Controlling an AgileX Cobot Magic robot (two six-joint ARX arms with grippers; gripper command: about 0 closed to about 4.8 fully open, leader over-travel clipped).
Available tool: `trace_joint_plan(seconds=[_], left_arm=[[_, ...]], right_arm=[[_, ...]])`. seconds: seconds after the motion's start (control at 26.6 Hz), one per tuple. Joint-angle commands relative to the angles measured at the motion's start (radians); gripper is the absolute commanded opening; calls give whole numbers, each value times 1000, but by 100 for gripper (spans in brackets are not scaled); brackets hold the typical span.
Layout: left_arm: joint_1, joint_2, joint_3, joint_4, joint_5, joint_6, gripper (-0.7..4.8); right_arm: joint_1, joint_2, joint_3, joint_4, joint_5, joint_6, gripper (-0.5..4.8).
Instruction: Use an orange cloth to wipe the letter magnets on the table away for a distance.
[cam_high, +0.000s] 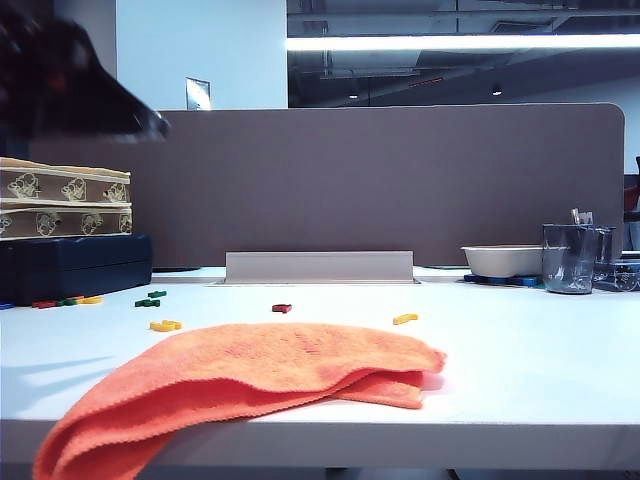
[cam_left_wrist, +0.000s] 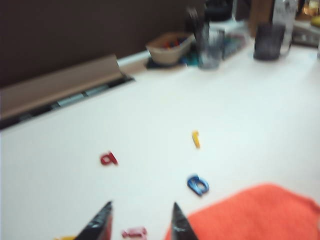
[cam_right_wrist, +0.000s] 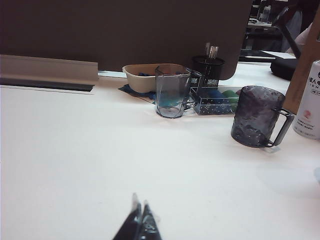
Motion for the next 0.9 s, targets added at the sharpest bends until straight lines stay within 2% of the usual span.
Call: trace_joint_plan(seconds=[0.04, 0.26, 0.56, 0.64, 0.72, 0.9], left_arm=[[-25, 86, 3, 18, -3, 5, 156], [-42, 231, 4, 72, 29, 0, 249], [-50, 327, 3, 101, 77, -41, 252], [-52, 352, 4, 102, 109, -42, 292], [-60, 366, 3, 101, 116, -41, 310], [-97, 398, 4, 102, 119, -40, 311]], right_arm=[[0, -4, -8, 17, 1, 1, -5], [0, -4, -8, 17, 0, 1, -5], [0, -4, -8, 16, 1, 1, -5], [0, -4, -8, 16, 1, 1, -5], [0, -4, -8, 16, 1, 1, -5], [0, -4, -8, 16, 1, 1, -5]])
